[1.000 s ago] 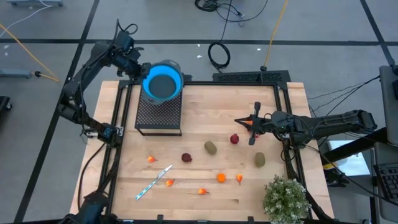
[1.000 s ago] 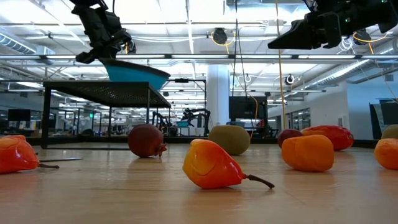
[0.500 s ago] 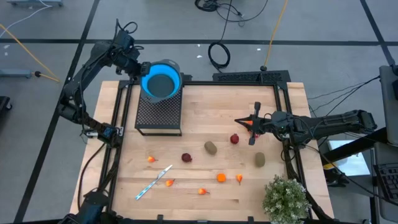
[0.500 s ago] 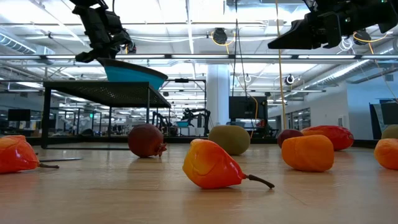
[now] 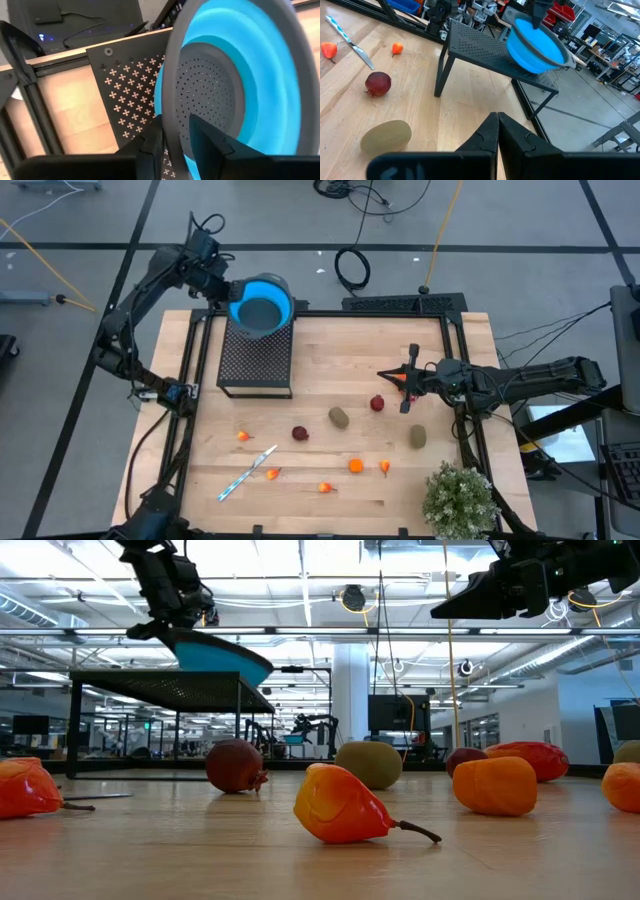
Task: Pick & Place Fruit
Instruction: Put the foldable silicon strainer on the shelf
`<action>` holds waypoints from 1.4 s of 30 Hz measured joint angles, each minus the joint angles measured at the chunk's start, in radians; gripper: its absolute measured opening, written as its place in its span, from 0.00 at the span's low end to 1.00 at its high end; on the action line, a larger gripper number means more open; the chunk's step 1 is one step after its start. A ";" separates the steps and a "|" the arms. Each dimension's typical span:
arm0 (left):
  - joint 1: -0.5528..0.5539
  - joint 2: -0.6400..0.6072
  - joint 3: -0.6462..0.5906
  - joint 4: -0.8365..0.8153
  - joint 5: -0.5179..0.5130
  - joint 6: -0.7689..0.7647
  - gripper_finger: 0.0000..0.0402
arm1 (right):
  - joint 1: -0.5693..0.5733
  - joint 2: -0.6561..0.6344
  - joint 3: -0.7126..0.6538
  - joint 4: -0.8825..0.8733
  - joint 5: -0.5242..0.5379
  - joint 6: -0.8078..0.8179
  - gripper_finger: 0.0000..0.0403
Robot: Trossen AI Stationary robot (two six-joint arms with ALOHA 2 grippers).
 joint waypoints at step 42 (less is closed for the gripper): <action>-0.002 0.000 0.000 0.001 -0.045 0.036 0.23 | 0.000 0.000 0.000 0.001 -0.004 0.001 0.00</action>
